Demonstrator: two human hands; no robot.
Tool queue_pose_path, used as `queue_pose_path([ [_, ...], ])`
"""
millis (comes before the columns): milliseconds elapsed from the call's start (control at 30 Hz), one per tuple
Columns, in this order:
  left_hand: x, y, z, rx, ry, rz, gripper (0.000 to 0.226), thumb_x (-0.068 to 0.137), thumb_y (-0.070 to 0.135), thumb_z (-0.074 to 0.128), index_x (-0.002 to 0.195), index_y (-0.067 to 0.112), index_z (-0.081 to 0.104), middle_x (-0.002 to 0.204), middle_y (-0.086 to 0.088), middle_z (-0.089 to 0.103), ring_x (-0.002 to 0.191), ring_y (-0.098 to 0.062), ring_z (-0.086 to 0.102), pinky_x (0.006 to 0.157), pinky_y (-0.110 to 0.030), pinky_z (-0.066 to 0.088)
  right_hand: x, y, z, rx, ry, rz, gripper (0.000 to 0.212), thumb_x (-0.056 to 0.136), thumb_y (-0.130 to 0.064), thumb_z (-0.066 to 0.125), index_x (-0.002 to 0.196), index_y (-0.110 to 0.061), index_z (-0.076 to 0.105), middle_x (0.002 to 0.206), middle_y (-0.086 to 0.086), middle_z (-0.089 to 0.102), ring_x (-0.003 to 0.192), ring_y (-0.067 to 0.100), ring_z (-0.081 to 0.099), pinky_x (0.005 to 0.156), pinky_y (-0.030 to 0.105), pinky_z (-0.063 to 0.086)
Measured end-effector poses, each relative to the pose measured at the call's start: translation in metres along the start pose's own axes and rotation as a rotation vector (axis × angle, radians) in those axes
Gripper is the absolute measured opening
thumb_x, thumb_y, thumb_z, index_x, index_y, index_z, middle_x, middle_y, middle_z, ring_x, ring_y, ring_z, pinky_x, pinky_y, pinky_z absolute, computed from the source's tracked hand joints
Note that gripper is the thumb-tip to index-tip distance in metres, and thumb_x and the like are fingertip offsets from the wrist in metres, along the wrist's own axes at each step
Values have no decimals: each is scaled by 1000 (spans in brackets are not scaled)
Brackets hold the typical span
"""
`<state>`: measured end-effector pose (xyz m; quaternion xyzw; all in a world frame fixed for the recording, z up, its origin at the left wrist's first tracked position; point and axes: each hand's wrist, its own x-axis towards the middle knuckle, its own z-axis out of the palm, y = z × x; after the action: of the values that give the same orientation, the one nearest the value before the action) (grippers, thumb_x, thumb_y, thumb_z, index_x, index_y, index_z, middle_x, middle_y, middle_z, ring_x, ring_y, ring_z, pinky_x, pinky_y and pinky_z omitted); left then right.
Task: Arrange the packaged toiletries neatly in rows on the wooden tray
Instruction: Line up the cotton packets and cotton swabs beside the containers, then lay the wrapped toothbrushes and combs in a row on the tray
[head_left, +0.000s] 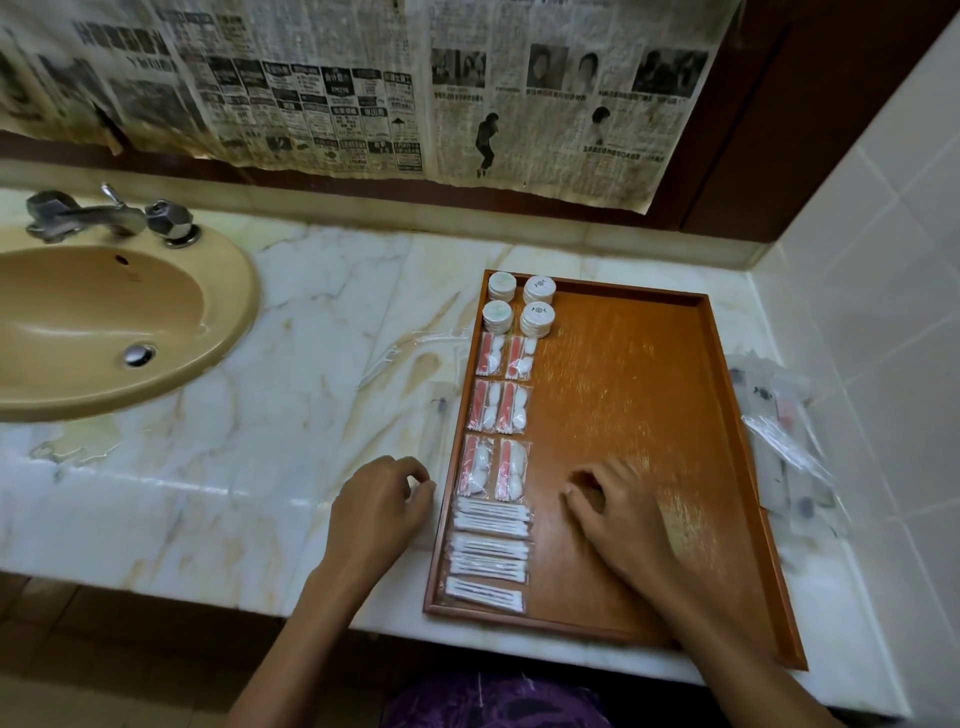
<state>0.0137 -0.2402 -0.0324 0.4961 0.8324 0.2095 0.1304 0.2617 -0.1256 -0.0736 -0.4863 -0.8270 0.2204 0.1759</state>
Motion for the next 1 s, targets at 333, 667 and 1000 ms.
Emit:
queue_pose_path([
  [333, 32, 17, 10, 131, -85, -165, 24, 87, 46, 59, 81, 23, 60, 73, 13, 50, 63, -6, 42, 50, -18, 25, 3, 5, 11, -124, 116, 28, 23, 84, -22, 72, 107, -20, 69, 118, -2, 61, 109, 21, 54, 98, 48, 42],
  [667, 54, 15, 10, 44, -68, -289, 16, 77, 26, 59, 66, 15, 53, 63, 3, 56, 56, -14, 54, 45, -25, 35, 8, 2, 7, -94, 98, 76, 24, 84, -22, 71, 108, -20, 70, 117, -2, 62, 110, 20, 53, 99, 44, 38],
  [1000, 56, 13, -20, -537, 17, -424, 14, 80, 21, 71, 89, 22, 61, 79, 0, 70, 76, -19, 67, 69, -30, 50, 8, 1, 4, -30, 115, 87, 22, 83, -14, 71, 104, -18, 70, 117, -5, 62, 109, 18, 52, 99, 41, 39],
])
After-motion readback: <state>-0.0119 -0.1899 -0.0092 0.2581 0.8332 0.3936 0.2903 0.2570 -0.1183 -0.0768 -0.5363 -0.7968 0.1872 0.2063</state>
